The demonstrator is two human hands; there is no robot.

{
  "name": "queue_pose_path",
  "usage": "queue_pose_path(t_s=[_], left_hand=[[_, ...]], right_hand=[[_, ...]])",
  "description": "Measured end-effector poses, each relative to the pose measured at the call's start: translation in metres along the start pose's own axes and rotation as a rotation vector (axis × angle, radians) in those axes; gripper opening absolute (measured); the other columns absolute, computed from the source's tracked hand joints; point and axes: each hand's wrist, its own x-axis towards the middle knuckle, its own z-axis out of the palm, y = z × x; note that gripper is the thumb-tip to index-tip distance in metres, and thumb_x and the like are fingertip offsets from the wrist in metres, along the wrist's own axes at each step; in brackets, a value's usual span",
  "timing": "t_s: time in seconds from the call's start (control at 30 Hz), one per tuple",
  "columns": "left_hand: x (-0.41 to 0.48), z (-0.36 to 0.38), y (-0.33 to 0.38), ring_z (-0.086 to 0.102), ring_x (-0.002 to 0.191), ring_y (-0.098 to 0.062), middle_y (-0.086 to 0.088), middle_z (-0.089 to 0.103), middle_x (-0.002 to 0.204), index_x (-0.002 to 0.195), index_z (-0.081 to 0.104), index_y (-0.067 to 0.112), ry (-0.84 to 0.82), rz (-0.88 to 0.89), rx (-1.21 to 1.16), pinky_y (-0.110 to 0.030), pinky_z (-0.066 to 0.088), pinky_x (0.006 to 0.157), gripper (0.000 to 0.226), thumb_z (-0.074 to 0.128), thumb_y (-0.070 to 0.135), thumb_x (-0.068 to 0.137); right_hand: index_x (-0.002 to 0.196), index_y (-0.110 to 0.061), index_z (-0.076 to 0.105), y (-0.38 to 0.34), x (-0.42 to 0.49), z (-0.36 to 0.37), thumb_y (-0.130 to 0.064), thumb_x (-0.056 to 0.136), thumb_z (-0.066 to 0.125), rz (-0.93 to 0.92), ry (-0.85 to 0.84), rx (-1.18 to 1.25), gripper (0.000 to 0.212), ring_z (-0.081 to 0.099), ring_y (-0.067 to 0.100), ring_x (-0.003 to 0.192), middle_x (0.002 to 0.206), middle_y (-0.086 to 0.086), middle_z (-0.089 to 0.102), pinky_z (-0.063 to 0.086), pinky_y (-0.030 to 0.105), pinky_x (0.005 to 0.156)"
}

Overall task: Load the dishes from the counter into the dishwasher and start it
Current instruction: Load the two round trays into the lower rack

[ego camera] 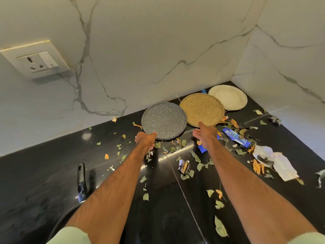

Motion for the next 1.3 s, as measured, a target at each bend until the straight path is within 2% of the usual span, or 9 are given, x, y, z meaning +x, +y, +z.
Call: queue_pose_path(t_s=[0.27,0.43,0.5,0.6,0.77,0.97,1.1,1.17,1.3], left_hand=[[0.024,0.017,0.014,0.045,0.051,-0.012,-0.005,0.063,0.078,0.105,0.068,0.002,0.009,-0.156,-0.081,-0.016,0.036,0.042,0.025,0.073,0.015,0.085],[0.001,0.0,0.029,0.051,0.055,-0.012,-0.009,0.057,0.077,0.103,0.059,0.004,-0.129,-0.197,-0.385,-0.017,0.045,0.037,0.008,0.06,0.005,0.095],[-0.016,-0.017,0.034,0.055,0.06,-0.013,-0.012,0.058,0.082,0.103,0.057,0.002,-0.129,-0.173,-0.478,-0.018,0.049,0.041,0.008,0.06,0.002,0.095],[-0.054,-0.043,0.03,0.058,0.065,-0.015,-0.015,0.058,0.088,0.103,0.058,-0.002,-0.152,-0.135,-0.525,-0.018,0.053,0.048,0.007,0.058,-0.002,0.095],[-0.112,-0.087,0.008,0.066,0.085,-0.025,-0.02,0.067,0.094,0.1,0.061,-0.006,-0.199,-0.052,-0.528,-0.03,0.058,0.077,0.007,0.056,-0.001,0.097],[-0.154,-0.158,0.003,0.073,0.09,-0.023,-0.015,0.07,0.109,0.111,0.062,0.002,-0.131,0.306,-0.187,-0.032,0.063,0.073,0.016,0.062,0.005,0.095],[-0.189,-0.196,0.009,0.066,0.07,-0.014,-0.007,0.07,0.085,0.095,0.067,0.006,0.03,0.762,0.19,-0.038,0.061,0.07,0.013,0.062,0.017,0.097],[-0.216,-0.203,0.014,0.059,0.067,-0.008,0.001,0.066,0.082,0.098,0.069,0.011,0.066,0.986,0.318,-0.023,0.05,0.064,0.013,0.064,0.022,0.097],[-0.27,-0.193,0.007,0.062,0.068,-0.011,0.01,0.068,0.078,0.099,0.073,0.024,-0.06,1.277,0.481,-0.027,0.048,0.065,0.011,0.066,0.032,0.095]], right_hand=[[0.104,0.005,0.064,-0.014,0.027,0.006,-0.012,0.09,0.074,0.143,0.097,0.199,0.025,0.076,0.025,0.075,0.094,0.016,0.075,0.064,0.036,0.074],[0.105,-0.005,0.056,-0.024,0.013,-0.003,-0.009,0.089,0.072,0.11,0.107,0.345,0.023,0.076,0.024,0.081,0.103,0.015,0.072,0.064,0.033,0.071],[0.099,-0.007,0.056,-0.029,0.002,-0.008,-0.002,0.088,0.071,0.055,0.141,0.365,0.02,0.075,0.028,0.089,0.11,0.013,0.069,0.064,0.033,0.066],[0.114,-0.003,0.065,-0.031,-0.023,-0.015,0.003,0.087,0.072,-0.04,0.161,0.323,0.029,0.072,0.027,0.095,0.113,0.013,0.07,0.064,0.034,0.066],[0.12,-0.011,0.062,-0.023,-0.083,-0.03,-0.002,0.08,0.075,-0.216,0.289,0.206,0.043,0.069,0.023,0.091,0.113,0.009,0.066,0.063,0.036,0.068],[0.105,-0.007,0.072,-0.013,-0.181,-0.061,-0.005,0.082,0.07,-0.506,0.39,-0.149,0.023,0.069,0.02,0.084,0.094,0.005,0.073,0.063,0.043,0.069],[0.084,-0.01,0.076,0.003,-0.26,-0.097,-0.014,0.085,0.064,-0.662,0.579,-0.264,0.013,0.064,0.019,0.061,0.068,0.005,0.071,0.053,0.031,0.056],[0.068,-0.011,0.07,0.017,-0.296,-0.118,-0.017,0.087,0.062,-0.715,0.655,-0.293,0.022,0.057,0.018,0.05,0.056,0.004,0.064,0.044,0.026,0.05],[0.076,-0.011,0.075,0.052,-0.364,-0.162,-0.021,0.089,0.063,-0.726,0.743,-0.403,0.02,0.063,0.019,0.056,0.062,0.003,0.068,0.047,0.03,0.052]])
